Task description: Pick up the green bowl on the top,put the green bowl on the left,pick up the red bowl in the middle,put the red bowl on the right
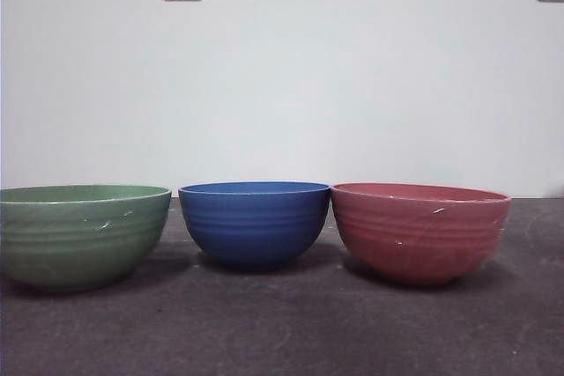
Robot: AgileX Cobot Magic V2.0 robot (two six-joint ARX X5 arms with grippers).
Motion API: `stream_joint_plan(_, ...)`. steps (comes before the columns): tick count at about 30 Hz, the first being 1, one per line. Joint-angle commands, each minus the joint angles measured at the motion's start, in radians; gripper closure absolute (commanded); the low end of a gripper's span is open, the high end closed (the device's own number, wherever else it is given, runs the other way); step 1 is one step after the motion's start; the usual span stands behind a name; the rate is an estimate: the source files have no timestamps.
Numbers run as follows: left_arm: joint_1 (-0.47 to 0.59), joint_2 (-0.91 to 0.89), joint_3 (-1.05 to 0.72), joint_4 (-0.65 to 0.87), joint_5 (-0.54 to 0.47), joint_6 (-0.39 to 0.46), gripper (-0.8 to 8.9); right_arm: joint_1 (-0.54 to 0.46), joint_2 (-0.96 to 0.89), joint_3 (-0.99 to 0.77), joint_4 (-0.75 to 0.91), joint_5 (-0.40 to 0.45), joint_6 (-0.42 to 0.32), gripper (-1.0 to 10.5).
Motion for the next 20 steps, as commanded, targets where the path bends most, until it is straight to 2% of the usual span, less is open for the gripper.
stream_joint_plan(1,0.0,-0.076,-0.117,0.081,-0.002,-0.038,8.21,0.0,-0.094,-0.092,0.031,0.025,0.036,9.6)
stream_joint_plan(9,0.0,-0.099,-0.151,0.041,0.001,-0.042,8.18,0.0,-0.136,-0.106,-0.006,0.154,0.043,9.4)
stream_joint_plan(20,-0.002,-0.1,-0.152,0.023,0.001,-0.042,8.18,0.0,-0.135,-0.106,-0.006,0.154,0.043,9.4)
